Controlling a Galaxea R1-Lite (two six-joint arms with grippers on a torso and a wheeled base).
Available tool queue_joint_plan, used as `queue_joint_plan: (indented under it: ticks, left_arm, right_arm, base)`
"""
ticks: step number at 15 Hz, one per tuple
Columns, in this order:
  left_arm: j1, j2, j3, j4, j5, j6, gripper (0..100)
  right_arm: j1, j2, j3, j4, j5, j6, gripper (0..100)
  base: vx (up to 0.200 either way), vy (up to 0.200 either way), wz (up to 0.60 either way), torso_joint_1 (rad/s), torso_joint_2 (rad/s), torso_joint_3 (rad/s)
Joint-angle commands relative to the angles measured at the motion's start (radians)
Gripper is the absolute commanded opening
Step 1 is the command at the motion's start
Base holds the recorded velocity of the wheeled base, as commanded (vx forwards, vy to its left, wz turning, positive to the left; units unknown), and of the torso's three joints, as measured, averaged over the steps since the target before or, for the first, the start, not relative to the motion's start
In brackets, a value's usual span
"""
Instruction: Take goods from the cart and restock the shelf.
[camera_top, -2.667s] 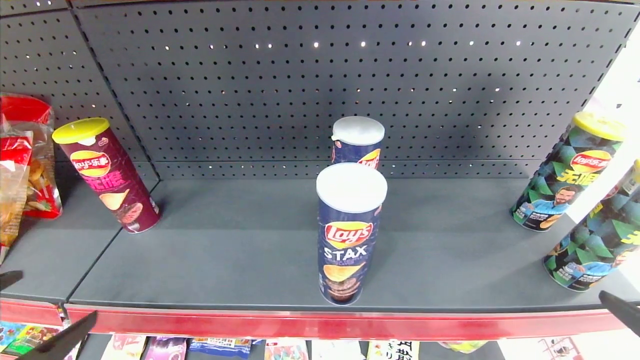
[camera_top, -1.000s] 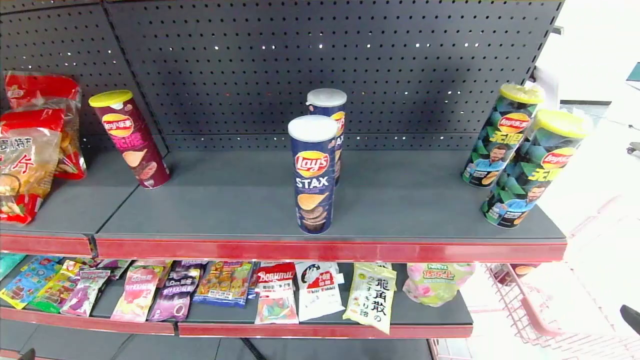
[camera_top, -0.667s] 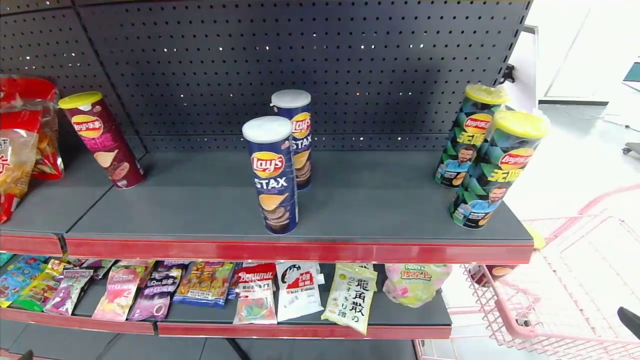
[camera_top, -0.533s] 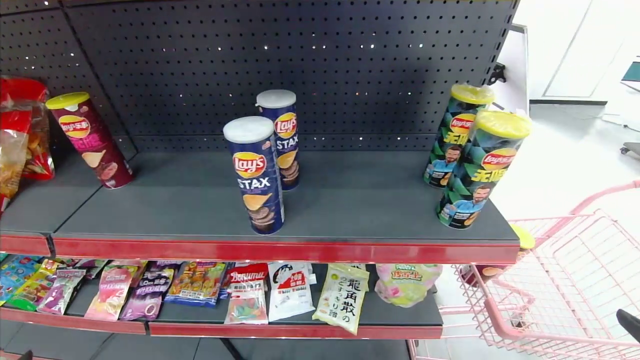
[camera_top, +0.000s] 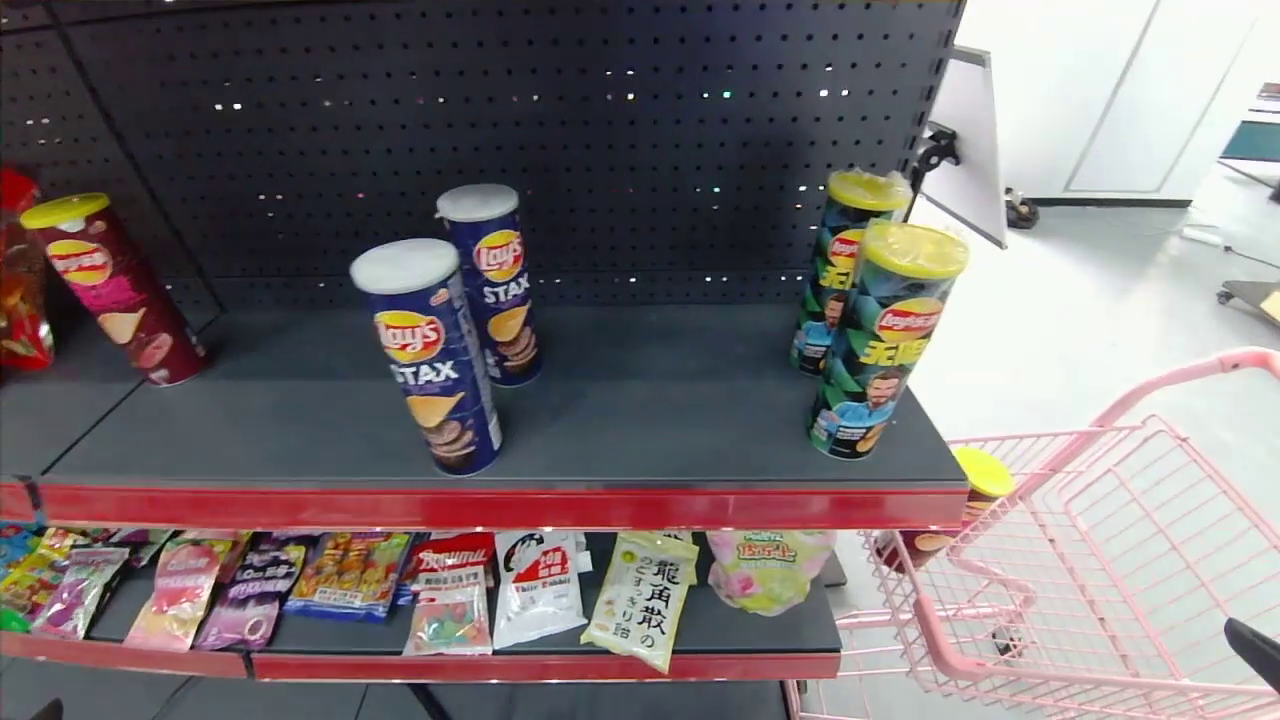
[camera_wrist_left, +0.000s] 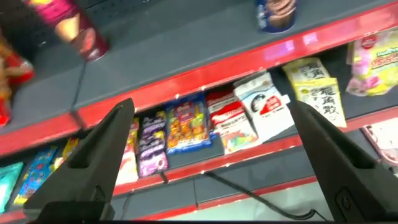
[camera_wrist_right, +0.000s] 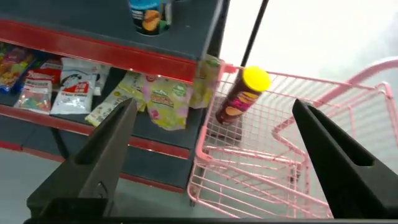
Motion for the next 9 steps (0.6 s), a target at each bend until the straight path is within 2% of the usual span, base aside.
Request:
queue_joint_plan:
  ticks: [1, 6, 9]
  left_arm:
    - [0.001, 0.005, 0.001, 0.0, 0.0, 0.0, 100]
    - [0.001, 0.006, 0.001, 0.0, 0.0, 0.0, 100]
    - [-0.001, 0.003, 0.001, 0.0, 0.0, 0.0, 100]
  right_arm:
    - [0.001, 0.01, 0.001, 0.0, -0.001, 0.0, 100]
    - [0.001, 0.019, 0.001, 0.0, -0.001, 0.004, 100]
    - [0.001, 0.017, 0.006, -0.001, -0.001, 0.006, 100]
  base:
    - [0.0, 0.0, -0.6, 0.002, 0.01, 0.002]
    - [0.0, 0.0, -0.6, 0.005, 0.0, 0.003]
    - [0.0, 0.0, 0.0, 0.0, 0.0, 0.0]
